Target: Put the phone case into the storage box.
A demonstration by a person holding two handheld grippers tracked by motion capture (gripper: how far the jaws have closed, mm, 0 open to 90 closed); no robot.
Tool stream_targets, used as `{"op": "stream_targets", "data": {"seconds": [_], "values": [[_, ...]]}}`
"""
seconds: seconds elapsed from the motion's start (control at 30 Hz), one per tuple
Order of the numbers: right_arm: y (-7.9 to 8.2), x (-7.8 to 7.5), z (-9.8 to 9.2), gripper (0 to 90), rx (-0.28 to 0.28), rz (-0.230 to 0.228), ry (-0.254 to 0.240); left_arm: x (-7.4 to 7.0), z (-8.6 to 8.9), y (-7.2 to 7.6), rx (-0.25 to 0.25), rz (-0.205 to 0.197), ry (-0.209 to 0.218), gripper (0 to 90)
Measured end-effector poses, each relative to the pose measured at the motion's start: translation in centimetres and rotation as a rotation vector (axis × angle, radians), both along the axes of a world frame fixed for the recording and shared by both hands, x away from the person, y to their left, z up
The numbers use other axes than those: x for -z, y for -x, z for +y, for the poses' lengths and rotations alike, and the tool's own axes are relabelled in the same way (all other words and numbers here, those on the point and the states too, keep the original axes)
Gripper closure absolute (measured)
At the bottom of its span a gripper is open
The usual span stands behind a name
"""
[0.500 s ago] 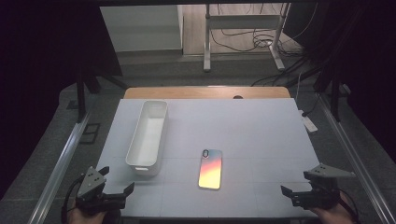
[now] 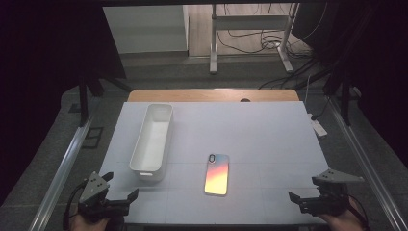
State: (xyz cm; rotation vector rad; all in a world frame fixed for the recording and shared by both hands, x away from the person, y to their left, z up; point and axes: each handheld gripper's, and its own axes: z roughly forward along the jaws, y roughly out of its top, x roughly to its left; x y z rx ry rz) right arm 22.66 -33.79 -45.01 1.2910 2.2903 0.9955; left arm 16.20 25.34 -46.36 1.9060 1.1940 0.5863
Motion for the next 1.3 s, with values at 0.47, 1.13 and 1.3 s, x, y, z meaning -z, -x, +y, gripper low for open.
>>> {"op": "stream_targets", "data": {"seconds": [0.47,1.13,1.3], "values": [[-0.2,0.0,0.3,0.0,-0.027,0.010,0.015,0.0,0.2,-0.1,0.003,0.007,0.014,0.6],[-1.2,-0.2,1.3,0.0,-0.082,0.007,-0.010,0.0,0.1,0.0,0.001,0.007,0.009,0.7],[-1.5,-0.2,1.7,0.0,-0.096,0.008,-0.011,0.0,0.1,0.0,0.001,0.008,0.008,0.8]]}}
